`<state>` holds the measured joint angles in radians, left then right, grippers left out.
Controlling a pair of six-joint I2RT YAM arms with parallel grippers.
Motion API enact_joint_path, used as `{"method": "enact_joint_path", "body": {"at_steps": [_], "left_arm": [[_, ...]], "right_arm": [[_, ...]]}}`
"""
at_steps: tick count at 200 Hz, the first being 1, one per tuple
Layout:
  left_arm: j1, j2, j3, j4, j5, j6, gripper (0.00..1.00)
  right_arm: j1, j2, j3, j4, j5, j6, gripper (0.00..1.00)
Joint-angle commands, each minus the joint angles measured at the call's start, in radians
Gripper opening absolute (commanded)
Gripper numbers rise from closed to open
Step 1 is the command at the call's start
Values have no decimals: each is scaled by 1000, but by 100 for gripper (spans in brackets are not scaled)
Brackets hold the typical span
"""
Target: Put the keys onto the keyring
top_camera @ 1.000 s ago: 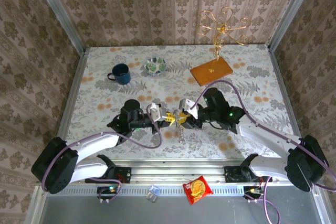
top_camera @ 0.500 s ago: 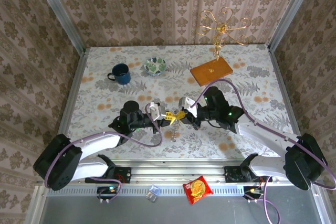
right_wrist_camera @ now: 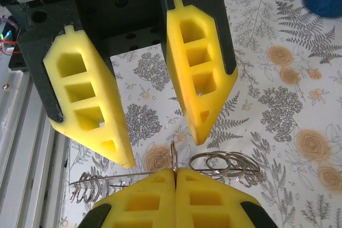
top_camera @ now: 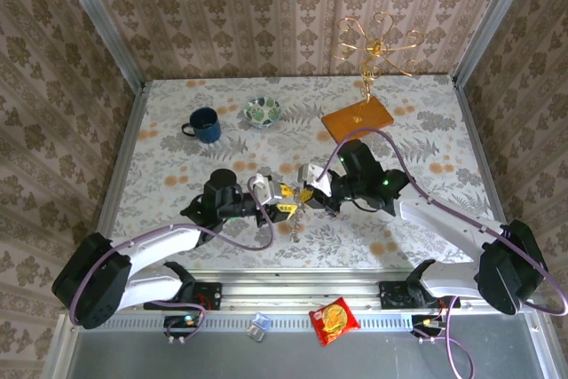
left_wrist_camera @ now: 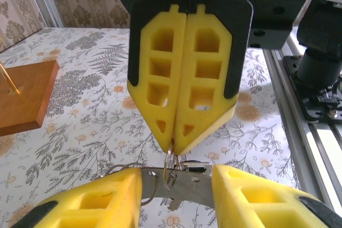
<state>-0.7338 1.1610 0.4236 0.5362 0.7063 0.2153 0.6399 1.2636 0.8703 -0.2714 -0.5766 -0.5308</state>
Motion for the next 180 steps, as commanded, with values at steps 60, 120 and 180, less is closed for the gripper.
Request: {"method": "enact_joint_path", "body": {"at_steps": [60,120,180], "left_arm": [[-7,-11,102,-210,11,133,37],[-7,2,119,-220,18,145,25],[-5,-12,94,-182,26,123,0]], "right_arm": [[49,45,160,-219,69,-145,0],[91,78,202,-227,63,-158,0],[10,-26,42,-6,-27,22,21]]}}
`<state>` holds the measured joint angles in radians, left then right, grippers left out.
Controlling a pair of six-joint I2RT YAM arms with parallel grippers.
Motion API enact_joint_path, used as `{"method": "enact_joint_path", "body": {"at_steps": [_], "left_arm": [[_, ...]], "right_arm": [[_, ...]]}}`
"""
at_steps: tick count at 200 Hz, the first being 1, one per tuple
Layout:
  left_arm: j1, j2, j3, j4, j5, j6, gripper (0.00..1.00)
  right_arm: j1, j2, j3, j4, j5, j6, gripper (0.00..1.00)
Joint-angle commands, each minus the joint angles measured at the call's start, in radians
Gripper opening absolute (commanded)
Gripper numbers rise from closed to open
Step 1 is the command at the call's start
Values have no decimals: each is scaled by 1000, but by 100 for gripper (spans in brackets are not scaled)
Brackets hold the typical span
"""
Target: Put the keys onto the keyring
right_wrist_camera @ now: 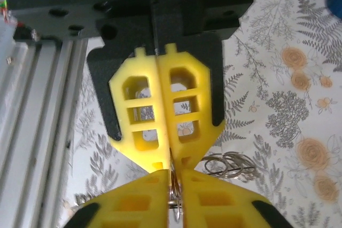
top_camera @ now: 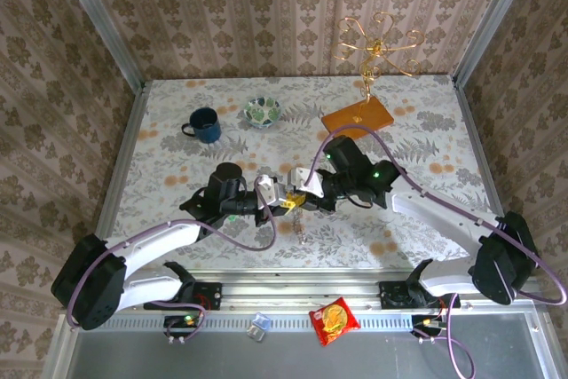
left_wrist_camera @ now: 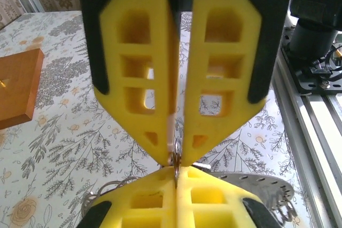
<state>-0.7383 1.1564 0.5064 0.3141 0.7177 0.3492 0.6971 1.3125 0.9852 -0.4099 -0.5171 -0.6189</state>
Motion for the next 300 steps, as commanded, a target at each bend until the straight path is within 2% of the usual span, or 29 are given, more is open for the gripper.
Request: {"method": "enact_joint_path", "body": {"at_steps": [1,40,68,147,191,217,221,236,248,273,300], "left_arm": [[0,-7,10,41,14,-11,0],[0,-8,-16,123,25,-48,0],[0,-6,-24,148,28,-61,0],[-2,-9,-34,170,23,-66,0],[-5,4,-37,251,39,-112,0],[-6,18,-49,291,36,-129,0],[-7,19,-53,294,34,-130,0],[-5,21,-62,306,29,-135,0],[-6,21,-67,316,29,-143,0],[-5,23,-74,342,31,-166,0],[-6,23,-78,352,37,-178,0]], "right_arm": [[-50,-78,-77,136,-89,111,22],[-69,-101,-154,185,-102,156,29],[-70,-87,-168,214,-106,169,29],[-70,-84,-174,168,-78,145,0],[-67,-26,-169,199,-106,170,0],[-68,-42,-175,216,-108,183,0],[-70,-50,-181,220,-105,185,2],[-78,-92,-208,254,-100,202,20],[-87,-126,-237,295,-100,218,29],[-97,-167,-283,384,-113,244,32],[-99,-146,-276,398,-161,254,33]]}}
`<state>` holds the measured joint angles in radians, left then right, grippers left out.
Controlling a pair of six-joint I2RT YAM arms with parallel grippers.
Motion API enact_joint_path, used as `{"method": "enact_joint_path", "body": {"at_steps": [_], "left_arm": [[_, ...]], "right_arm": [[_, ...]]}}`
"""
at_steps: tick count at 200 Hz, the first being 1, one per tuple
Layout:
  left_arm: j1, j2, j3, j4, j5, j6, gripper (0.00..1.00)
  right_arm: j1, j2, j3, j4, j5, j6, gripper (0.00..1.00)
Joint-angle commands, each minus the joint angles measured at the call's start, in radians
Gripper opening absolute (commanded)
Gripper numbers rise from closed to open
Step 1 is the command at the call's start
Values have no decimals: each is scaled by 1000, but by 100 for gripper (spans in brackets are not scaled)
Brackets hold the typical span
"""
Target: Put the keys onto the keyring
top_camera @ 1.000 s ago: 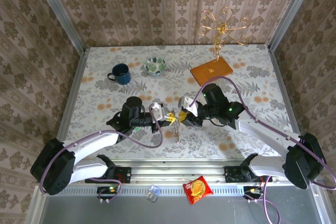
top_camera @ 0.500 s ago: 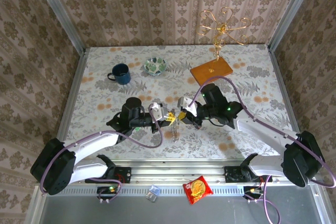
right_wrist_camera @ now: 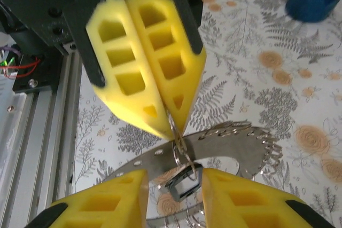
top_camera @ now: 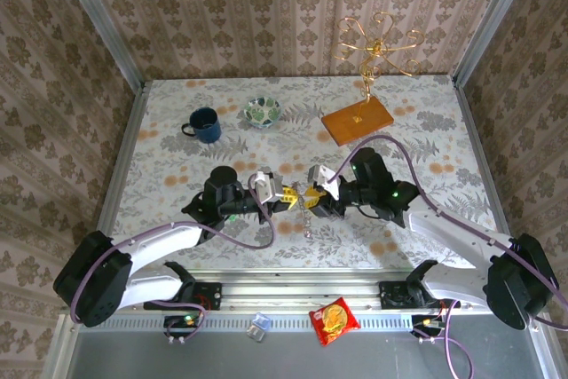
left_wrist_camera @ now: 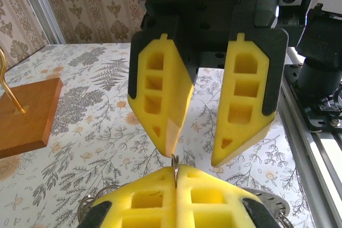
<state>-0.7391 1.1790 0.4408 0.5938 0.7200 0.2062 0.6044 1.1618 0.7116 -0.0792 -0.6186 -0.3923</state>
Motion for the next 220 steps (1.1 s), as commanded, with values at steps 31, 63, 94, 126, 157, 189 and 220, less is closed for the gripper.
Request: {"method": "enact_joint_path", "body": {"at_steps": [31,63,94,126,157,189,220], "left_arm": [[-5,2,-17,86,41,-46,0],[-5,5,-17,100,48,-54,0],[-5,12,-19,120,59,-68,0],[-5,14,-19,124,62,-73,0],[-2,13,-19,122,62,-83,0],[3,-7,-18,59,26,-54,24],[3,-51,3,-72,-26,26,40]], "right_arm": [[-6,32,3,79,-70,35,34],[-6,47,5,95,-72,35,32],[-6,60,10,120,-81,40,28],[-6,68,15,138,-87,41,18],[-6,70,30,115,-96,24,0],[-6,71,73,-11,-75,-43,0],[4,86,151,-201,-25,-143,0]]}}
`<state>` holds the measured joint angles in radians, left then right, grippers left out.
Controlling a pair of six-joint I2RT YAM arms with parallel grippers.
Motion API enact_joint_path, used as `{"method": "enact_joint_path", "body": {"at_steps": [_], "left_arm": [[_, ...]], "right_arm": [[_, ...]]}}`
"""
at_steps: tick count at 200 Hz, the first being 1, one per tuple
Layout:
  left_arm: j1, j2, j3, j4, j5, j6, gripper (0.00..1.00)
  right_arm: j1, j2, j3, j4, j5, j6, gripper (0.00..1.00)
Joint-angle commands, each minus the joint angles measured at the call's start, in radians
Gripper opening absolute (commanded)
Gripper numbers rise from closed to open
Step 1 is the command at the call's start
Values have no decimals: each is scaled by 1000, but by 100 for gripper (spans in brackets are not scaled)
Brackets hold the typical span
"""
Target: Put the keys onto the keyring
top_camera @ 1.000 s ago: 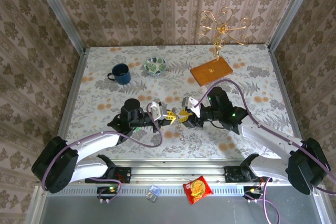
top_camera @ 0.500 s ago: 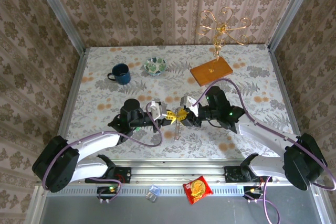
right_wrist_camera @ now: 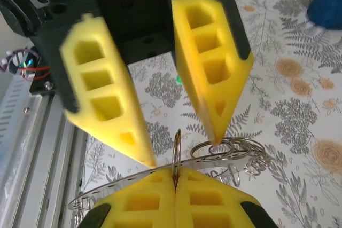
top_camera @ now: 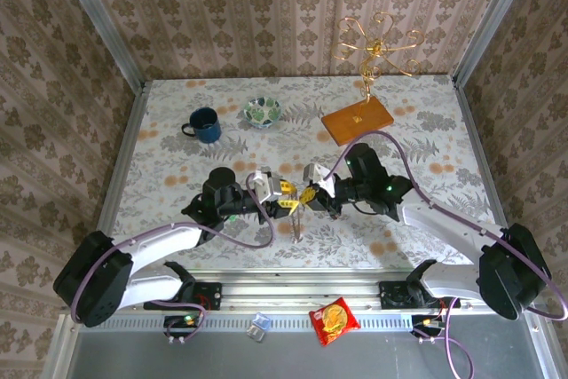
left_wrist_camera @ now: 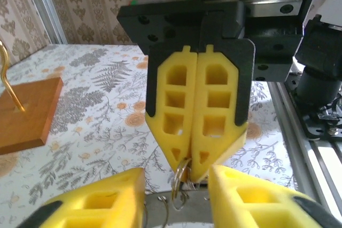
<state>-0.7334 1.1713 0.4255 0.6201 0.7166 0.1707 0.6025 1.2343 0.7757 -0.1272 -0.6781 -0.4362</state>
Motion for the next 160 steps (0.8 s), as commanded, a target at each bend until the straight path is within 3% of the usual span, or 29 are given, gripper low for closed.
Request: {"method": "enact_joint_path", "body": {"at_steps": [1,37,112,146,160], "left_arm": [[-3,-45,19,-105,-23,63,40],[3,-56,85,-290,-22,136,40],[4,-15,139,-365,0,195,26],[6,-14,146,-364,19,197,3],[5,-19,144,-361,27,193,0]], "right_arm": [[6,15,90,-160,36,-101,0],[38,55,179,-308,113,-185,0],[116,106,295,-405,186,-259,0],[127,96,283,-385,188,-227,0],[110,69,245,-333,174,-185,12]]}}
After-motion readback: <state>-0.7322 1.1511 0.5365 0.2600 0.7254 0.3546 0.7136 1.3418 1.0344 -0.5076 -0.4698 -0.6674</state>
